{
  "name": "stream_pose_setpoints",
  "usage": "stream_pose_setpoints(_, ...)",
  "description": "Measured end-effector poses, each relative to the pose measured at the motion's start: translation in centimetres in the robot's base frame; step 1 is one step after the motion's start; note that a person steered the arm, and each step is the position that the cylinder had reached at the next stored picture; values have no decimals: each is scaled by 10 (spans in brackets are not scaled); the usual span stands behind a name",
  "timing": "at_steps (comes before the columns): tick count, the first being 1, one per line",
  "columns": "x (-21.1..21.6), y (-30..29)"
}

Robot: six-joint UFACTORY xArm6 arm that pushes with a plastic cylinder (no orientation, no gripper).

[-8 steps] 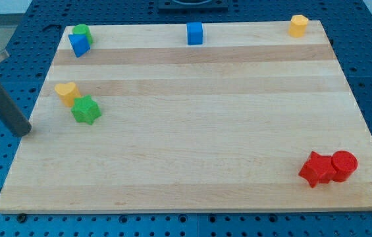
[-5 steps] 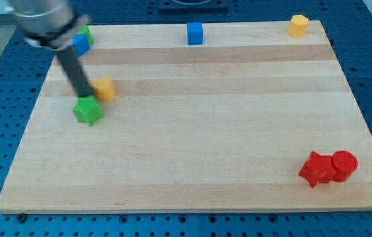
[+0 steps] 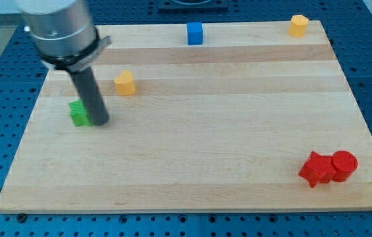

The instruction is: Push green star towards center left

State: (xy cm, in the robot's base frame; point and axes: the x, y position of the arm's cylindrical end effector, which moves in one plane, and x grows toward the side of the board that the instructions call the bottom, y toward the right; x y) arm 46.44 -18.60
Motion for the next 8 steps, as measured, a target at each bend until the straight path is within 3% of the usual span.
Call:
stream_pose_setpoints(2,-5,-38)
stream_pose_setpoints(5,-29,-55)
stream_pose_setpoints(8,-25,-59)
